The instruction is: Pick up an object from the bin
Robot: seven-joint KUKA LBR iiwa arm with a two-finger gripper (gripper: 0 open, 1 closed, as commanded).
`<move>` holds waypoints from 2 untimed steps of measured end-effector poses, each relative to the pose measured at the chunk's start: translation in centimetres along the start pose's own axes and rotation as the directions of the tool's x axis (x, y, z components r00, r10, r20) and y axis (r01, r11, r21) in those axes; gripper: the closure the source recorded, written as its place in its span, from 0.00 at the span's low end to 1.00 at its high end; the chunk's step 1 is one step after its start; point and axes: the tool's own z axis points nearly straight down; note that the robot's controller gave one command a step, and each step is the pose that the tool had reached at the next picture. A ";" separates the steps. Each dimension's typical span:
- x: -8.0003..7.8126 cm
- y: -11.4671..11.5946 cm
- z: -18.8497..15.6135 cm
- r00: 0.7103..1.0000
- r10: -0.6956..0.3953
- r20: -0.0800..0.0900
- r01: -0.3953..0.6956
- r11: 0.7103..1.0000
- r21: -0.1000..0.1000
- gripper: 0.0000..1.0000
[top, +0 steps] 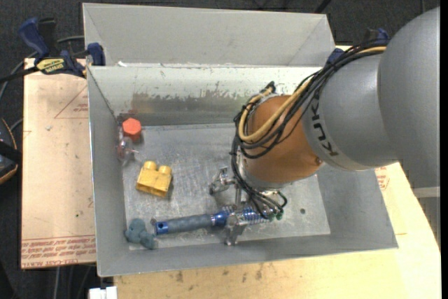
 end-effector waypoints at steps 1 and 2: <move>2.3 -0.8 -2.8 0.999 -0.034 -0.008 0.034 0.999 0.002 0.00; 2.5 -2.8 -2.7 1.000 -0.002 -0.011 0.002 1.000 0.002 0.00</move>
Offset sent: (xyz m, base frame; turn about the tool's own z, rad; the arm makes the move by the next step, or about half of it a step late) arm -0.0224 -0.0125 0.0263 -0.0358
